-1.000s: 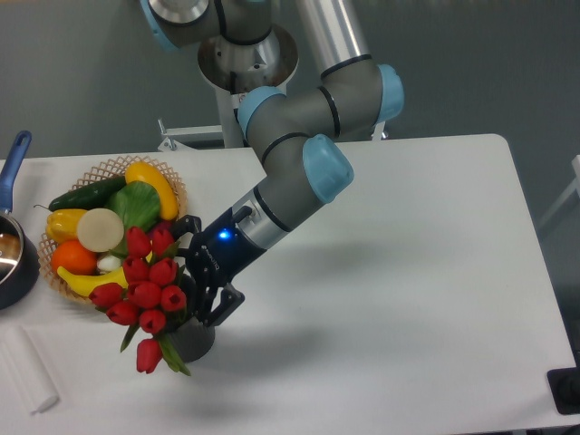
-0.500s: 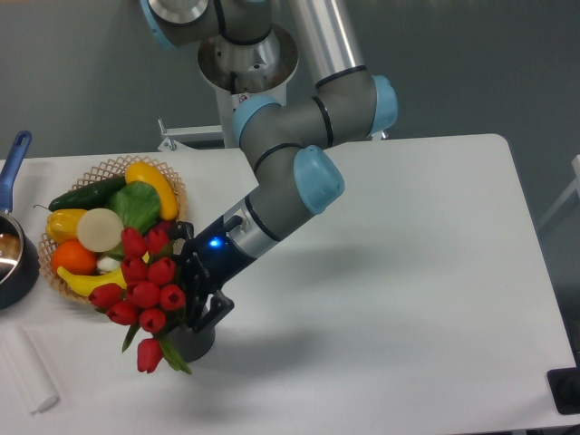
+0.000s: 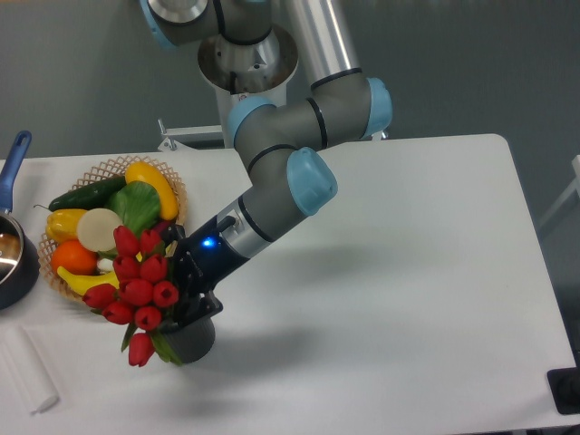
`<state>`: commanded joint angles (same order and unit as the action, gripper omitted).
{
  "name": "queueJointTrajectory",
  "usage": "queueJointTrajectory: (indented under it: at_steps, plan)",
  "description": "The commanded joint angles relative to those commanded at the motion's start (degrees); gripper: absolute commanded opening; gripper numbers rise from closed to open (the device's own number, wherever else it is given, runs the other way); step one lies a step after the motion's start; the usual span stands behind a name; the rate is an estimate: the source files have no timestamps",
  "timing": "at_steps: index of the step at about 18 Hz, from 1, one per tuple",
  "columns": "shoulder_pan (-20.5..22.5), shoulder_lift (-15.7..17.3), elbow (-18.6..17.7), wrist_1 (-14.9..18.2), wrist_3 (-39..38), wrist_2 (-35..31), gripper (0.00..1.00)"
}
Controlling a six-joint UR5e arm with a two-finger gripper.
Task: Pick up the flowers from the vase
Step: 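Position the gripper around the tulip stems at the vase rim, then close the gripper on the red tulip stems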
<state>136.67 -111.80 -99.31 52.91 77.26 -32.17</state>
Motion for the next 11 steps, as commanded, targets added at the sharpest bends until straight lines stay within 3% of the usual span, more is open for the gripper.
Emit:
queueJointTrajectory:
  at_steps: [11]
  plan:
    - [1.41, 0.7, -0.27, -0.09, -0.7, 2.02, 0.4]
